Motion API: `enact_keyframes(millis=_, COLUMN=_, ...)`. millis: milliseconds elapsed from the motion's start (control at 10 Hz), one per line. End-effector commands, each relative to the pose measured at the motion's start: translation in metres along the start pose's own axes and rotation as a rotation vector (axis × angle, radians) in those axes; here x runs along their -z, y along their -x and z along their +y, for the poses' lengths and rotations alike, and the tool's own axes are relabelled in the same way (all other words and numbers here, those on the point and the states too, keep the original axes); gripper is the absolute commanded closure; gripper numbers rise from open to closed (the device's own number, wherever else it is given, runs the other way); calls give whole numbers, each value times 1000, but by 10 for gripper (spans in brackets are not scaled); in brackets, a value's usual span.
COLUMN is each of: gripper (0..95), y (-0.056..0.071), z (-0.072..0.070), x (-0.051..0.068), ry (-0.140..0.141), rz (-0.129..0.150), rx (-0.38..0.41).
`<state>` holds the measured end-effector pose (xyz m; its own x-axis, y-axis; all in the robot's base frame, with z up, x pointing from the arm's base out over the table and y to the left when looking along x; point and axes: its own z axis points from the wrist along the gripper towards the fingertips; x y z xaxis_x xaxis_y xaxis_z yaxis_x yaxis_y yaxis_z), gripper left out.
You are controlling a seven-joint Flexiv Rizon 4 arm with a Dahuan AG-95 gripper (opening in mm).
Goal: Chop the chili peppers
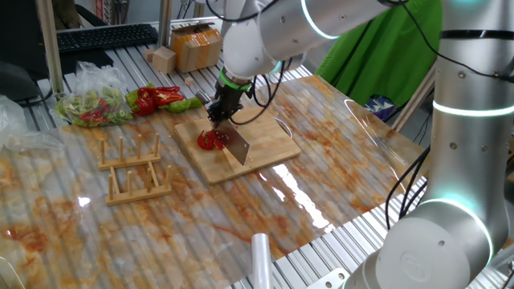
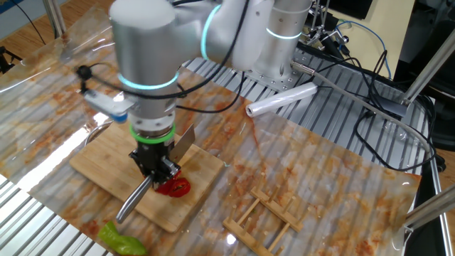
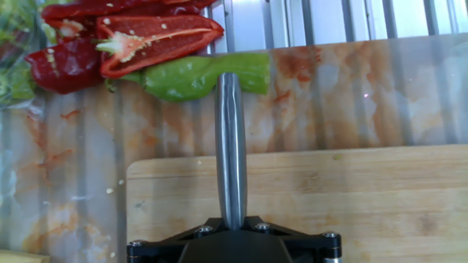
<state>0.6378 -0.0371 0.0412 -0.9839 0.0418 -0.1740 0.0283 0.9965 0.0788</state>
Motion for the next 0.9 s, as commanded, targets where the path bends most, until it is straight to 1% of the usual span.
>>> enact_keyframes(millis=100, gripper=950, y=1, z=-2, x=7, ry=12, rz=7, rx=3)
enact_keyframes(millis=200, gripper=950, y=1, z=-2, x=8, ry=6, rz=1, rx=4)
enact_keyframes(millis=600, gripper=950, y=-1, z=-3, x=15, ry=2, rz=3, rx=5)
enact_keyframes(millis=900, gripper=950, y=-3, z=-3, x=17, ry=-3, rz=5, rx=5)
